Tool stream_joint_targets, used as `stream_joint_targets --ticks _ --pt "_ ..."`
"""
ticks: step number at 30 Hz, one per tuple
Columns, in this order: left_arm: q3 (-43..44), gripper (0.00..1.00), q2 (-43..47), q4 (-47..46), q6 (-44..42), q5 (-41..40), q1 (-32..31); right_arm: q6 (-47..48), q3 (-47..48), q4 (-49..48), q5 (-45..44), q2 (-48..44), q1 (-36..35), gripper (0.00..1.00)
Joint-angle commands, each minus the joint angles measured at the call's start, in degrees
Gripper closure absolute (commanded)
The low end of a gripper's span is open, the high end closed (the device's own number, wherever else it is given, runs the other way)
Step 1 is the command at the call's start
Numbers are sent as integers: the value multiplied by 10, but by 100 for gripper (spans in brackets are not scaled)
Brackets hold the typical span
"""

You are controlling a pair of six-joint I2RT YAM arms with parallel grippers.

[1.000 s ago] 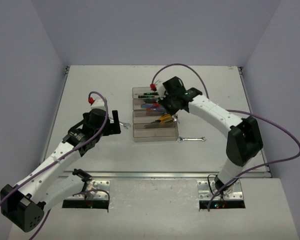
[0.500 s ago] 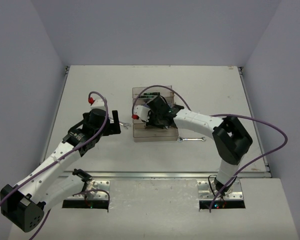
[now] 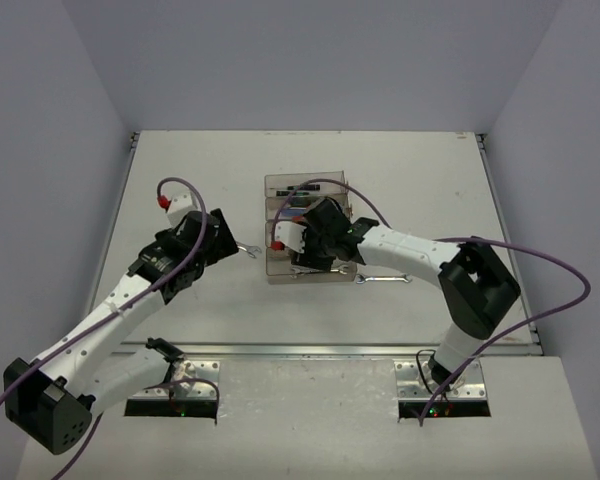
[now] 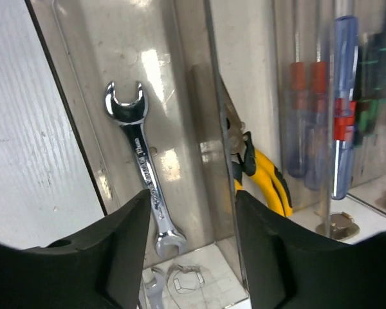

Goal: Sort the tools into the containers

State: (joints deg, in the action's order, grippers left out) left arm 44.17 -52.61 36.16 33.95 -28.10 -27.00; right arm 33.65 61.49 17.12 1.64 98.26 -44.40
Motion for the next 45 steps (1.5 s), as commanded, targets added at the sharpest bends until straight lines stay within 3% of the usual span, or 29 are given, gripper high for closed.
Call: stream_joint_targets --ticks 1,4,5,6,11,15,19,26,29,32,36,39,45 --pt "44 0 -44 25 174 -35 1 -30 37 -18 -10 -51 -2 43" --pt "67 0 -103 11 232 -11 3 -76 39 -34 -45 -85 0 32" --pt "71 0 -121 -4 230 -1 6 -98 34 -42 -65 -99 1 21" --pt "78 0 -146 -20 226 11 9 -133 25 -54 -93 -130 3 1" --pt "156 0 -286 16 317 46 79 -350 -4 -30 -216 -193 13 1" --pt "252 0 -447 97 344 76 116 -436 -19 54 -199 -228 31 1" --pt "296 1 -535 94 346 100 133 -464 -58 72 -142 -275 38 1" --pt "280 8 -572 52 348 131 150 -473 -68 101 -121 -325 38 1" --pt "276 17 -586 52 351 139 155 -474 -67 102 -113 -335 38 1" --pt "278 39 -609 57 350 154 162 -475 -65 99 -99 -347 38 1" --pt "266 55 -615 46 347 159 170 -473 -63 100 -94 -356 38 1" --pt "242 97 -608 24 344 165 179 -471 -63 99 -81 -364 38 1" --pt "213 100 -574 8 324 168 181 -473 -74 84 -19 -375 38 1"
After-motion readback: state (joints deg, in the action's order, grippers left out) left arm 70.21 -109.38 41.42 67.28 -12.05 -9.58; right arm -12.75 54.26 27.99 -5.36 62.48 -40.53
